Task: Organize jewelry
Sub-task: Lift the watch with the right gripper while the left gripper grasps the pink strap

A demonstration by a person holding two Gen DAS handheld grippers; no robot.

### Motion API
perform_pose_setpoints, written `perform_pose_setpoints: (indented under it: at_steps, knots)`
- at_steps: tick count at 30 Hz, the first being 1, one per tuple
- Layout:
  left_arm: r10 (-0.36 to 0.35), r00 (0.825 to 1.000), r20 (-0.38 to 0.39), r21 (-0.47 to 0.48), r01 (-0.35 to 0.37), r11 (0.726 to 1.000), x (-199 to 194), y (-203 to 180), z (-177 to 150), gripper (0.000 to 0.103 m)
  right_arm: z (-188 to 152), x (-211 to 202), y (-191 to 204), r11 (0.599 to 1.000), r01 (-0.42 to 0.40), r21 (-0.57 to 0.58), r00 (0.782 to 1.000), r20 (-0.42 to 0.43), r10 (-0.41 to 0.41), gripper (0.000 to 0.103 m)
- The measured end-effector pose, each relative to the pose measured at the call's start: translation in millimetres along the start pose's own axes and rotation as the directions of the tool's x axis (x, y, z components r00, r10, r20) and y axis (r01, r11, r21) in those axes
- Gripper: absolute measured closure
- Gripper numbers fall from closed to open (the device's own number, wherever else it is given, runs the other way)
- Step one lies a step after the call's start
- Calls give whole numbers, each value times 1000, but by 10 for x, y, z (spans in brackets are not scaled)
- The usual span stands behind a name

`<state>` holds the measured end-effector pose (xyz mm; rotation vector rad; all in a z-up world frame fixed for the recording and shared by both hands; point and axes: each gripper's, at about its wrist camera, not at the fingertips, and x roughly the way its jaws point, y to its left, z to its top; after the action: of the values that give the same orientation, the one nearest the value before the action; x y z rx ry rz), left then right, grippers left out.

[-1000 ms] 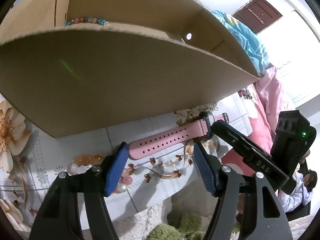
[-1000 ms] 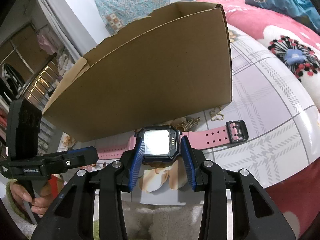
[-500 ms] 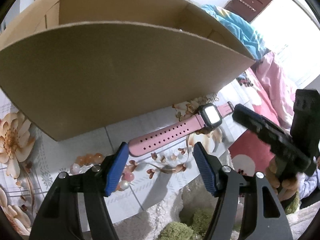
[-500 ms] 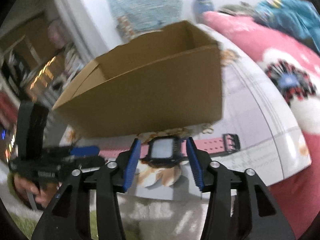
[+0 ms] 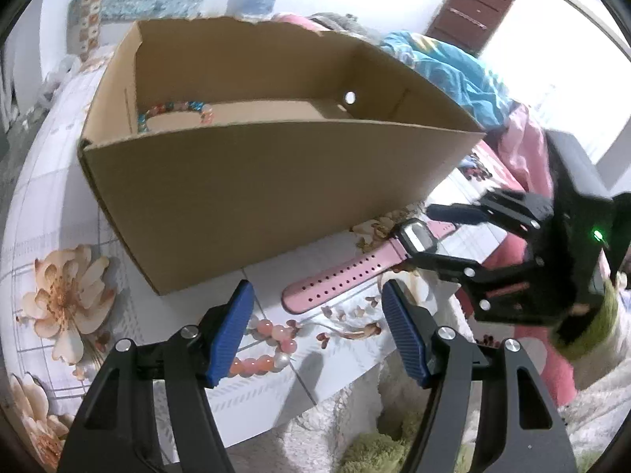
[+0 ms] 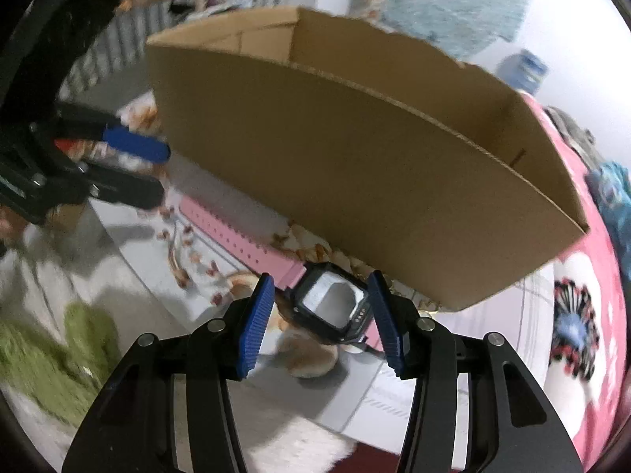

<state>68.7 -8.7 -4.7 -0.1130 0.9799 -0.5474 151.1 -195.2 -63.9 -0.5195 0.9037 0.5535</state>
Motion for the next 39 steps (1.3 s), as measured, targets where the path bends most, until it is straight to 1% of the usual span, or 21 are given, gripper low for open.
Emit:
perform_pose_setpoints:
  at_steps: [3,7,8,10,13,14,17,22,23,24,25,26,29,30,31,32,35,39]
  knots:
    - [0,1000,8,55,-1,998,3,-104,-10,38,6,71,-50,998,-45,-43,998,-47,43,55]
    - [21,1000,14,165,-23,986,67,-322,-29,38,17,89,-96,994,-77,-82,995,-64,72,55]
    - [27,1000,15,185,-29,982,91,-363,-36,38,20,88,-123,993,-83,-78,995,-64,78,59]
    - [51,999,14,244,-53,968,158,-457,-41,38,2,73,-202,992,-111,-66,992,-64,107,63]
    - [105,994,27,348,-108,931,266,-629,-61,38,-15,66,-297,986,-164,-39,985,-55,162,65]
    - [117,993,33,379,-121,917,299,-686,-72,38,-16,60,-331,984,-172,-38,984,-53,170,69]
    - [126,992,27,426,-126,896,387,-766,-79,38,3,70,-397,980,-196,-35,980,-50,194,71]
    - [132,991,7,434,-122,892,484,-794,-64,41,16,54,-458,978,-192,-81,980,-57,188,70]
    - [132,991,5,434,-121,893,492,-787,-55,41,-3,43,-444,978,-185,-100,982,-59,179,66]
    - [130,991,4,433,-119,894,489,-785,-57,41,17,40,-341,978,-171,-121,985,-59,165,62]
    - [127,992,3,432,-116,894,493,-785,-55,41,-41,1,-251,977,-159,-140,987,-55,152,54]
    - [128,992,2,430,-116,895,500,-791,-53,41,-53,4,-224,975,-144,-167,989,-55,137,50]
    - [127,992,-5,421,-114,900,500,-779,-54,41,-82,82,-187,971,-134,-200,990,-75,121,49]
    - [128,992,-5,419,-114,901,513,-783,-57,41,-93,109,-196,970,-144,-197,988,-81,131,49]
    - [126,992,-6,416,-112,902,507,-766,-48,41,-84,120,-238,971,-164,-175,985,-85,151,50]
    - [124,992,-6,415,-110,903,502,-759,-43,41,-66,140,-246,971,-174,-161,983,-87,162,54]
    - [124,992,3,417,-114,902,492,-751,-41,41,-62,141,-340,967,-214,-137,976,-84,203,55]
    - [142,990,6,427,-131,895,519,-758,-34,45,-57,127,-516,957,-270,-102,961,-83,262,55]
